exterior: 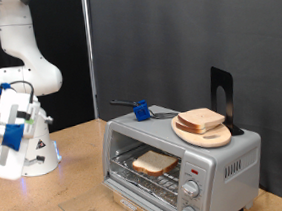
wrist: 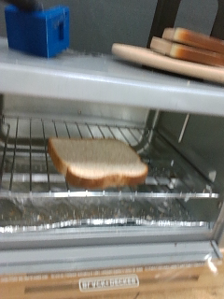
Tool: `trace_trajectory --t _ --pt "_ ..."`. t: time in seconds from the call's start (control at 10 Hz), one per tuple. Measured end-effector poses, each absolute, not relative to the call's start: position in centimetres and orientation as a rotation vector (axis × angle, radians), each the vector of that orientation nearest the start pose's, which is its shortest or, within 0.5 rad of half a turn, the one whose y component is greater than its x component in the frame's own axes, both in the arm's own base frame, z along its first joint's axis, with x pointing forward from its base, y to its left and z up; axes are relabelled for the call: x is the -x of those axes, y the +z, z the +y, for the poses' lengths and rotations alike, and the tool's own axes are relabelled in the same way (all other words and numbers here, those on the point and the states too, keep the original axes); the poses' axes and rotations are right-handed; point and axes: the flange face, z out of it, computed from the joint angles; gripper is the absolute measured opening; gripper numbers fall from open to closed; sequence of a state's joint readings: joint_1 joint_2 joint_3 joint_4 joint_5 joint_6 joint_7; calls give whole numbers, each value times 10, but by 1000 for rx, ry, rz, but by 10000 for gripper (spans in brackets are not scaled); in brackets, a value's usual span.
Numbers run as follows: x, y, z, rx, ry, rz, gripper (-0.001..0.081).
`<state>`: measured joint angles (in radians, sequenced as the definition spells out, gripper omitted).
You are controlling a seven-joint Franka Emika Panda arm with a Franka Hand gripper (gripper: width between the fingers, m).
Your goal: Make a piece of toast with the oven
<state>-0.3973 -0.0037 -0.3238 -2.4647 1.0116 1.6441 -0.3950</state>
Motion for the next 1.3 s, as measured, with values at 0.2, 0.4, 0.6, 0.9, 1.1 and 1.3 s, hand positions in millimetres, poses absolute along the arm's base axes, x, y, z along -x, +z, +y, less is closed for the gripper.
trace_trajectory --t 0.2,0.4,0.6,0.9,1.1,1.3 --pt "-361 265 -205 1816 129 849 808" --pt "-365 235 -203 1847 107 885 808" --pt "-366 211 -198 1862 101 879 808" --pt "-367 185 -196 1896 82 893 808" --pt "-367 172 -192 1907 78 899 808" --pt "-369 163 -187 1905 73 905 808"
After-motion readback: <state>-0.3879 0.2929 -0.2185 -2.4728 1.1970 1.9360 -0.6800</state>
